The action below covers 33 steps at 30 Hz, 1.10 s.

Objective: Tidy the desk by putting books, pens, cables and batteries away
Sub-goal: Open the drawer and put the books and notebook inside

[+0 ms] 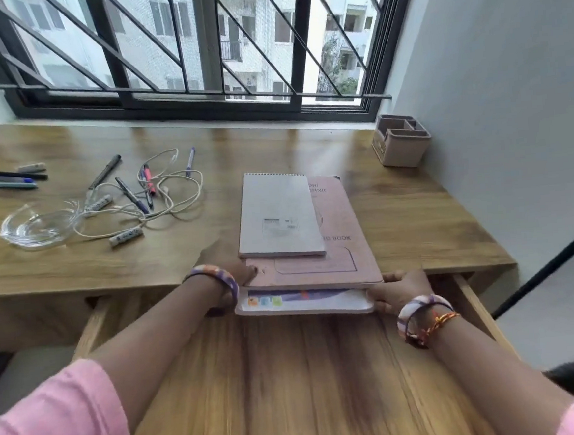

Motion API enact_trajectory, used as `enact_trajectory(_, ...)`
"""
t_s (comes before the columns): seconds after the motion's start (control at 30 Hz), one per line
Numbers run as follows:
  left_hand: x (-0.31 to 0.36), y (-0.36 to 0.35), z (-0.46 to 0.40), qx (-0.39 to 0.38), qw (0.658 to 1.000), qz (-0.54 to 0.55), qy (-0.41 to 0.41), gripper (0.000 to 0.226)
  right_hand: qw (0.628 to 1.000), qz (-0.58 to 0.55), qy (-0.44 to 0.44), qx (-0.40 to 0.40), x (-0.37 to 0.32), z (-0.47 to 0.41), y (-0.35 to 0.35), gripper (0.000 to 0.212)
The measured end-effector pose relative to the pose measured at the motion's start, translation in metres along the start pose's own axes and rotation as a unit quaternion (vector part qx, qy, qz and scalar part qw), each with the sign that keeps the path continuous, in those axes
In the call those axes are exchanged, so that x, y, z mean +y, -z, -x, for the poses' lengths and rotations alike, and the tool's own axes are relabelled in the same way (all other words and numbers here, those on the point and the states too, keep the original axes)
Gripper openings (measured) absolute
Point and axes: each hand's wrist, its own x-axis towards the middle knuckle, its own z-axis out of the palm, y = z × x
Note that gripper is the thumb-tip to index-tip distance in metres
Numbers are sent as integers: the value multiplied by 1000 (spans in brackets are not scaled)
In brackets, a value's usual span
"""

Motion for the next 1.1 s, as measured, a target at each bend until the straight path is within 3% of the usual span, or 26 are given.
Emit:
enact_trajectory(0.07, -23, -12, 20, -23, 997, 75, 22, 19, 996, -19, -40, -79, 12, 21, 14, 19)
enact_trajectory(0.17, -47, -23, 57, -147, 956, 234, 99, 7, 978, -34, -79, -189, 25, 51, 36, 26)
enact_trajectory(0.2, -53, -25, 72, -166, 945, 259, 111, 1, 973, -46, -89, -207, 28, 62, 41, 31)
enact_trajectory(0.3, -73, -27, 105, -190, 916, 328, 130, 17, 961, -74, -121, -237, 44, 91, 48, 50)
enact_trajectory(0.4, -93, -19, 141, -196, 908, 340, 145, 17, 949, -85, -138, -271, 62, 124, 48, 54)
enact_trajectory(0.5, -119, -12, 172, -197, 915, 312, 164, 21, 939, -81, -117, -312, 78, 156, 44, 30)
enact_trajectory(0.63, -148, -1, 207, -158, 945, 229, 174, 21, 925, -105, -124, -343, 104, 187, 24, 37)
enact_trajectory(0.73, -170, 5, 224, -107, 967, 149, 178, 19, 918, -96, -168, -346, 123, 196, 0, 15)
enact_trajectory(0.77, -178, 9, 228, -78, 981, 74, 161, 18, 918, -70, -185, -342, 131, 199, -11, 12)
enact_trajectory(0.83, -189, 15, 233, 17, 987, -107, 116, 21, 926, 26, -168, -336, 151, 202, -31, 22)
enact_trajectory(0.9, -201, 17, 241, 99, 970, -199, 97, 27, 932, 119, -126, -319, 171, 202, -46, 37)
enact_trajectory(1.03, -229, 3, 252, 118, 963, -222, 97, 44, 914, 210, -97, -334, 176, 219, -64, 43)
enact_trajectory(1.1, -237, -8, 261, 128, 964, -216, 90, 50, 865, 340, -43, -367, 168, 228, -71, 52)
